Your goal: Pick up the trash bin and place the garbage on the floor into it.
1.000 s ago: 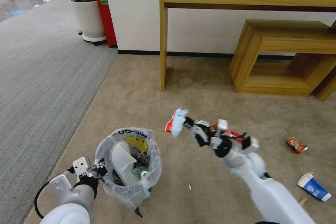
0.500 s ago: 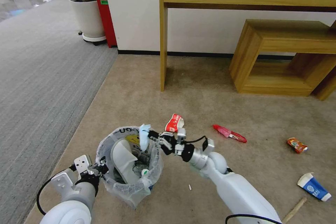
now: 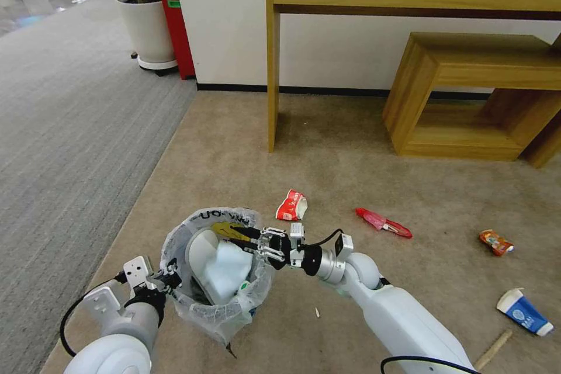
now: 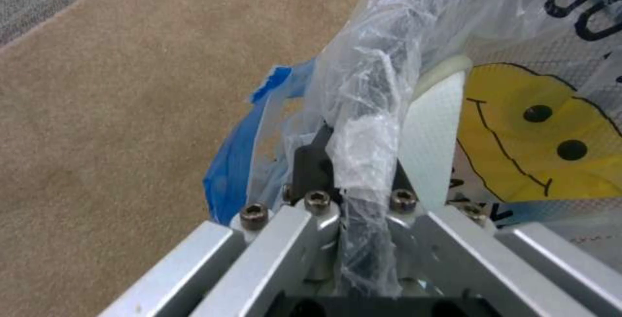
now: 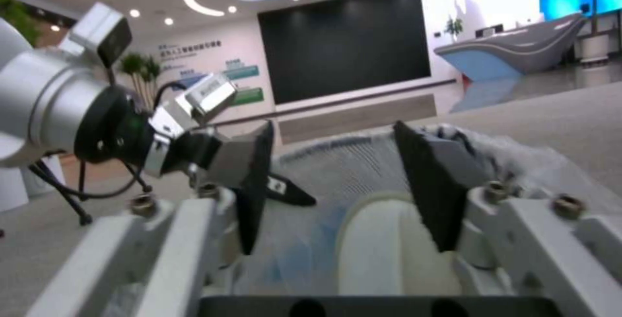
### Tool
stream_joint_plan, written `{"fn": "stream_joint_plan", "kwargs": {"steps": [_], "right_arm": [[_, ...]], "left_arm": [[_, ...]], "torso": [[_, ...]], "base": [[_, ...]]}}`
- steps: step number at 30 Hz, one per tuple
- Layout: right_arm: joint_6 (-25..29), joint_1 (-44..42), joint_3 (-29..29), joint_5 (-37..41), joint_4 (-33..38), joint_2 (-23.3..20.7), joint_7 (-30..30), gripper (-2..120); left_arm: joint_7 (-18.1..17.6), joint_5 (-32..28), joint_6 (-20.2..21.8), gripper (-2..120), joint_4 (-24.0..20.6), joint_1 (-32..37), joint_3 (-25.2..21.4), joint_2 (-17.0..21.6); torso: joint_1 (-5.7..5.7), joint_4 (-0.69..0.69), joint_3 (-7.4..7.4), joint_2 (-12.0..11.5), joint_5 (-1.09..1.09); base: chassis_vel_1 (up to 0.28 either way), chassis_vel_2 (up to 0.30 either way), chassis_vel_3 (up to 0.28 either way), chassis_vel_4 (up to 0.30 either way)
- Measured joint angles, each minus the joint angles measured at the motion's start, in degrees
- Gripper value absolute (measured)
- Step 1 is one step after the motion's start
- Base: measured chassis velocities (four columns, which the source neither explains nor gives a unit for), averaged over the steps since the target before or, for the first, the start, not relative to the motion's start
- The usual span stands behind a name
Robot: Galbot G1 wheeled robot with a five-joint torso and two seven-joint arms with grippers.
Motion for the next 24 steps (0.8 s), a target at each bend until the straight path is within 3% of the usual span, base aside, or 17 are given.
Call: {"fn": "stream_joint_plan", "kwargs": {"steps": [6,12,13,16,24], "right_arm": [[0.64,-1.41,2.98,-0.13,2.3,-0.49,4.33,74],[2.29,-4.92,11.55,-1.41,9.89,-0.68,19.11,97],[2.29,-4.92,11.55,-1.41,9.89,-0.68,19.11,97],[3.0,-8.92,18.18,-6.82,13.84,-0.86,29.16,100],[6.79,-17.13,30.55,-13.28,15.38,1.25,35.51,100]], "left_arm": [[0.01,0.05,0.0,0,0.04,-0.04,-0.63,0.12],[-0.23,0.56,0.0,0,0.36,-0.59,-1.46,0.05],[-0.23,0.56,0.0,0,0.36,-0.59,-1.46,0.05],[-0.59,0.74,0.0,0,0.09,-0.5,-1.78,0.17],[-0.5,0.55,-0.25,0,-0.2,-0.35,-2.54,0.72]], "torso": [[0.0,0.01,0.0,0.0,0.01],[0.0,0.01,0.0,0.0,0.01],[0.0,0.01,0.0,0.0,0.01],[0.0,-0.01,0.0,0.01,0.0],[0.0,-0.01,0.0,0.01,0.01]], "base": [[0.0,0.0,0.0,0.0],[0.0,0.0,0.0,0.0],[0.0,0.0,0.0,0.0],[0.0,0.0,0.0,0.0],[0.0,0.0,0.0,0.0]]}}
